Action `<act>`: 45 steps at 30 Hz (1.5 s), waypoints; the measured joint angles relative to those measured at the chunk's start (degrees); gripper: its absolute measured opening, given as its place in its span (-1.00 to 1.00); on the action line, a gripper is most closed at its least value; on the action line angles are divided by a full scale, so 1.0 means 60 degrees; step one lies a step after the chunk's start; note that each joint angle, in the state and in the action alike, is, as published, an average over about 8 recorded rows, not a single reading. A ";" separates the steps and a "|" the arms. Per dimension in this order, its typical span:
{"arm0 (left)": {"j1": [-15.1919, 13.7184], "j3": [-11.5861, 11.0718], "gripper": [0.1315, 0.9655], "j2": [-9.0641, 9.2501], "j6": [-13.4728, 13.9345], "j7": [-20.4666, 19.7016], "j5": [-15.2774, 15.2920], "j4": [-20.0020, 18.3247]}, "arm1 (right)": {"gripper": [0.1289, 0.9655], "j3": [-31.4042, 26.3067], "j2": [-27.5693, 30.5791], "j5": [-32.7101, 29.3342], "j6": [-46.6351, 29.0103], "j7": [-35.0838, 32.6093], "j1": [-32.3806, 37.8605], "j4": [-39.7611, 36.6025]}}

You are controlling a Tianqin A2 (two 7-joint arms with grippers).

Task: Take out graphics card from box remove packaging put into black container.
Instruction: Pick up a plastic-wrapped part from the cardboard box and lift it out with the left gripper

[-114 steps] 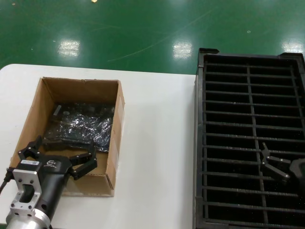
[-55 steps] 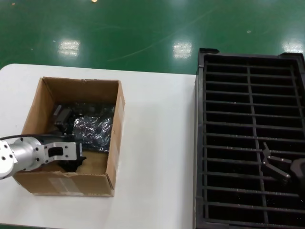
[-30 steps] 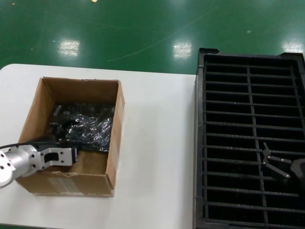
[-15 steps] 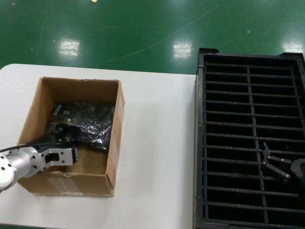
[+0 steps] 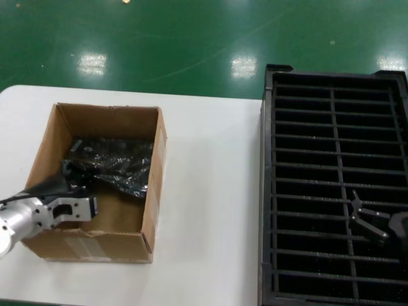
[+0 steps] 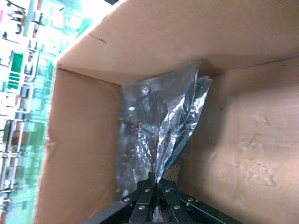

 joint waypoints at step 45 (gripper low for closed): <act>0.1163 -0.1059 -0.98 -0.0782 -0.0936 -0.1914 0.1977 -0.3838 | 1.00 0.0000 0.0000 0.0000 0.0000 0.0000 0.0000 0.0000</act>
